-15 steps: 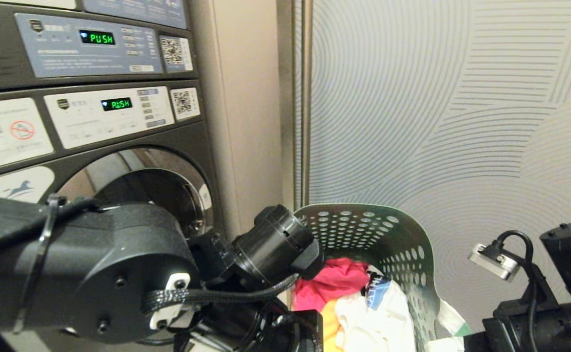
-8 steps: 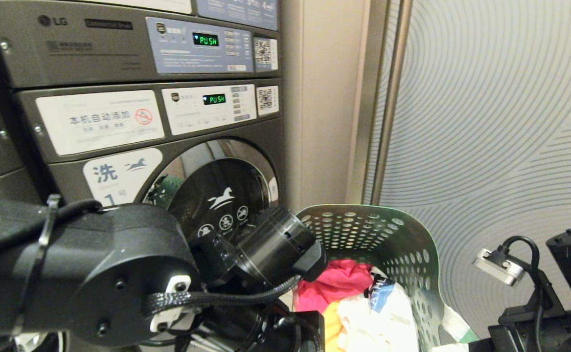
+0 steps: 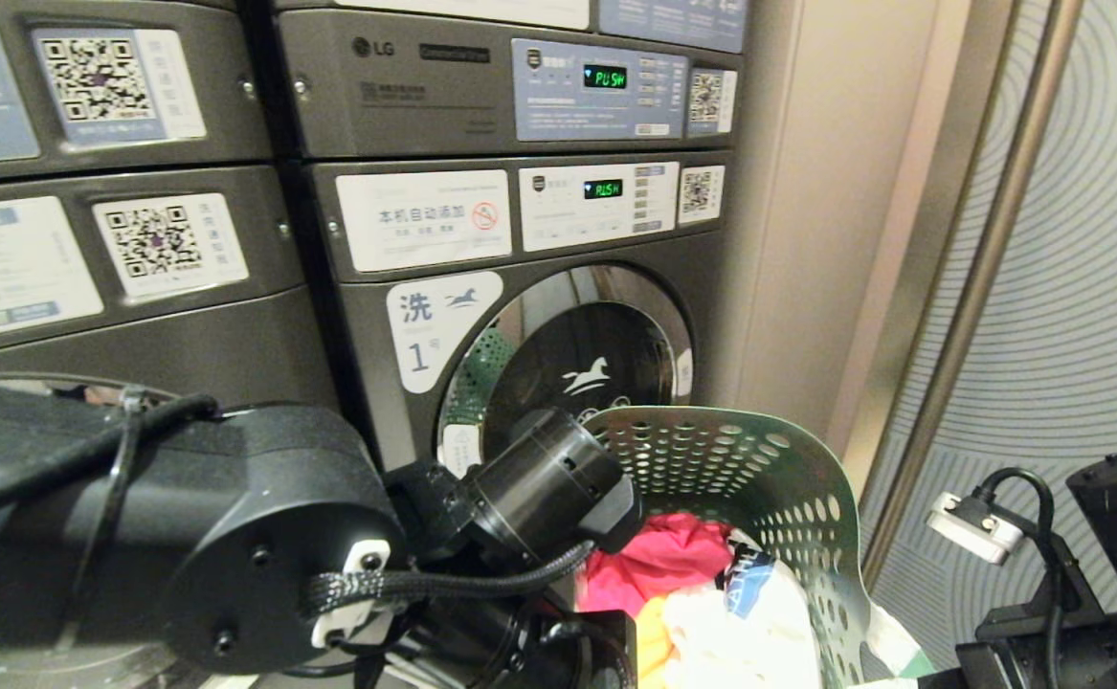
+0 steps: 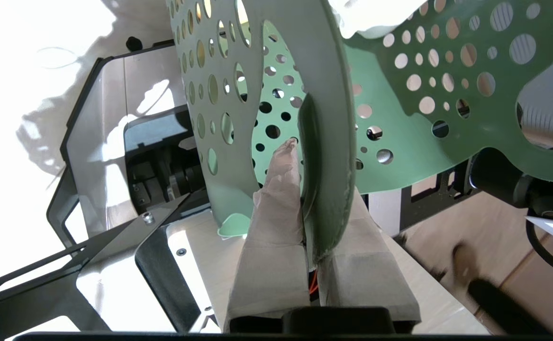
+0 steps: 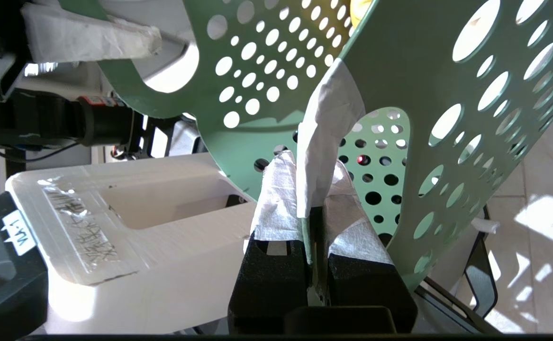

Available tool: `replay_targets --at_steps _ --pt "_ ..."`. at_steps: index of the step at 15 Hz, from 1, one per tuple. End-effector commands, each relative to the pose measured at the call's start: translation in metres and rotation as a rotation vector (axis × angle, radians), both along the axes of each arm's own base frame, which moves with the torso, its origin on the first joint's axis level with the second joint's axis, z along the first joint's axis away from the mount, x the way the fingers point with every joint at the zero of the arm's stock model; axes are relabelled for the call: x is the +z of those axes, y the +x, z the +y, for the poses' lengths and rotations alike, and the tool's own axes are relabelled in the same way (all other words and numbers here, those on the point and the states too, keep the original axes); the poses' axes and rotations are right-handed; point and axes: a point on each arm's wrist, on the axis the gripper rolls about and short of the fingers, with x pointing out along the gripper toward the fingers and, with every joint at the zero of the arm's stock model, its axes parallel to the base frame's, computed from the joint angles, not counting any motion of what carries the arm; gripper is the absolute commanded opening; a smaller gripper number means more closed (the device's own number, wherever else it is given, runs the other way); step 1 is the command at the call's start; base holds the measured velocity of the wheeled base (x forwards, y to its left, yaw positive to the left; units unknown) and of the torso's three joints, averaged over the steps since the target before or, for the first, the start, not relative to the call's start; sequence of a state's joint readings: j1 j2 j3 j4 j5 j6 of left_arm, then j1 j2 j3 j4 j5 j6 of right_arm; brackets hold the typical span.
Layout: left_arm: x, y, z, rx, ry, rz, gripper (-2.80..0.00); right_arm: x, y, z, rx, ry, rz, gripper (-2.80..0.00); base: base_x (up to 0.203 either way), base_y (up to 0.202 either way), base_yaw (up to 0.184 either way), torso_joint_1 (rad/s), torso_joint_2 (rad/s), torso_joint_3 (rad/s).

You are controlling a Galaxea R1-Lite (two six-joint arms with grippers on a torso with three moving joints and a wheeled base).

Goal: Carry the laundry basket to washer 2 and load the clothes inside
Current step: Pick up the clothes basket and put it beside the washing machine

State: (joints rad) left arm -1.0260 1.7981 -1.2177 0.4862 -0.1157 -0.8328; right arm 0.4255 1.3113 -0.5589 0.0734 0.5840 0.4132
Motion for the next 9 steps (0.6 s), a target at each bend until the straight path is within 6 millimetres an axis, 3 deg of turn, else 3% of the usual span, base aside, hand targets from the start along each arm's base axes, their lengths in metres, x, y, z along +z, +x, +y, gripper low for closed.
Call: replay_targets --at_steps 1,6,9 --pt "-0.003 0.001 -0.002 0.003 0.007 0.008 -2.8 -0.002 -0.001 0.0 0.003 -0.001 0.011 -2.8 0.001 -0.01 0.175 0.002 0.0 0.0" --pt "-0.005 0.004 -0.008 -0.006 0.006 0.0 -2.8 -0.01 -0.005 -0.002 0.044 -0.034 -0.01 -2.8 0.002 -0.006 0.146 0.004 0.0 0.002" --pt "-0.004 0.002 -0.017 -0.038 0.012 -0.018 -2.8 -0.013 -0.005 -0.004 0.018 -0.054 -0.003 -2.8 0.0 0.0 0.0 0.0 0.0 0.0"
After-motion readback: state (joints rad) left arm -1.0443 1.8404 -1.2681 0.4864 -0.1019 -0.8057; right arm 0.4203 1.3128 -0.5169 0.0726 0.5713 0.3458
